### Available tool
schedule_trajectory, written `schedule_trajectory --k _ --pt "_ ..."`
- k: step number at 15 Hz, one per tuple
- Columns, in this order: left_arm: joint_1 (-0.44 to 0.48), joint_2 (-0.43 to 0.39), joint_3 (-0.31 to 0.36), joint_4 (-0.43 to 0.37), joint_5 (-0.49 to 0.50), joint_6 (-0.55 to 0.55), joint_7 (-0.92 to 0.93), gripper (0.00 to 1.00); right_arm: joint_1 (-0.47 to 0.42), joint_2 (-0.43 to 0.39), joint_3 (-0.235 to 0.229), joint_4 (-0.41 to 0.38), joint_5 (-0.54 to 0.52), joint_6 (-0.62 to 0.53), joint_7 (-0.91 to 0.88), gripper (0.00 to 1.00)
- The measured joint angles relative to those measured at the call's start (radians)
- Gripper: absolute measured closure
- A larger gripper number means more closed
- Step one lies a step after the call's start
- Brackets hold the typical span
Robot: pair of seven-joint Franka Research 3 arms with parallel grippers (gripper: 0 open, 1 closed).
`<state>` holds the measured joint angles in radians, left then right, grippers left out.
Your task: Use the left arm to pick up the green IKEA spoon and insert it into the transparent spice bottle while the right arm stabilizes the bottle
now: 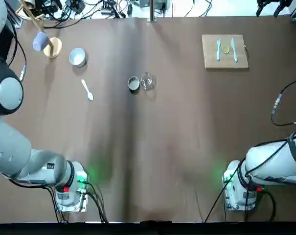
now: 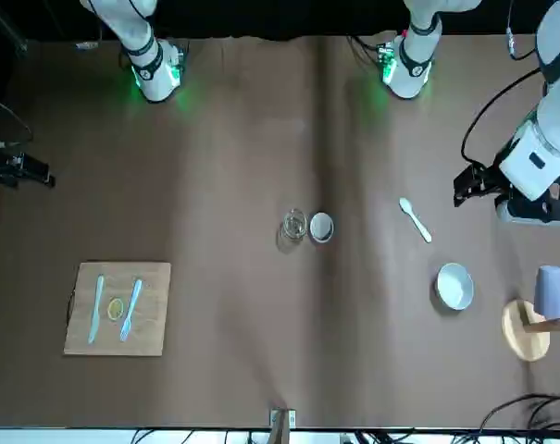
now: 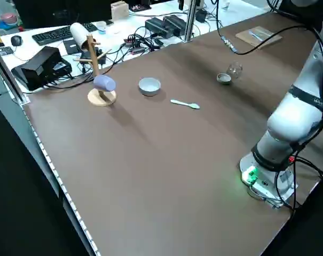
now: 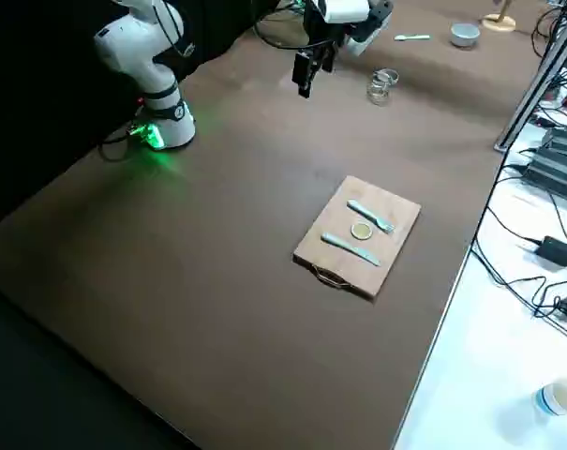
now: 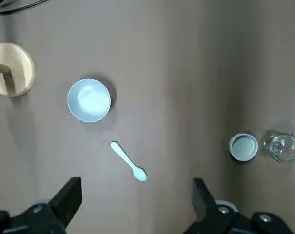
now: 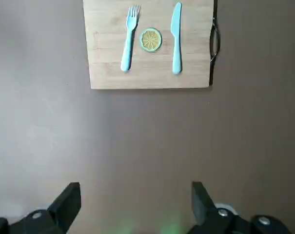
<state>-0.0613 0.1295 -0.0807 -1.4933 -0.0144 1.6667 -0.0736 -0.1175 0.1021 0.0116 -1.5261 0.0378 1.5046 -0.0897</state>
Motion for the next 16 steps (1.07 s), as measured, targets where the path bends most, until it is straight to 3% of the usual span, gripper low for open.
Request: schedule_trajectory --k 9,13,16 --pt "0.002 0.035 0.000 -0.009 0.023 0.000 -0.045 0.00 0.008 0.000 0.006 0.000 0.003 0.001 -0.001 0.00" --pt "0.004 0.061 0.000 -0.042 0.052 -0.007 -0.044 0.00 0.089 0.021 0.016 -0.007 0.004 0.014 -0.002 0.00" --pt "-0.001 0.071 -0.003 -0.089 0.157 -0.016 -0.027 0.00 0.148 0.048 0.019 -0.012 0.004 0.015 -0.071 0.00"
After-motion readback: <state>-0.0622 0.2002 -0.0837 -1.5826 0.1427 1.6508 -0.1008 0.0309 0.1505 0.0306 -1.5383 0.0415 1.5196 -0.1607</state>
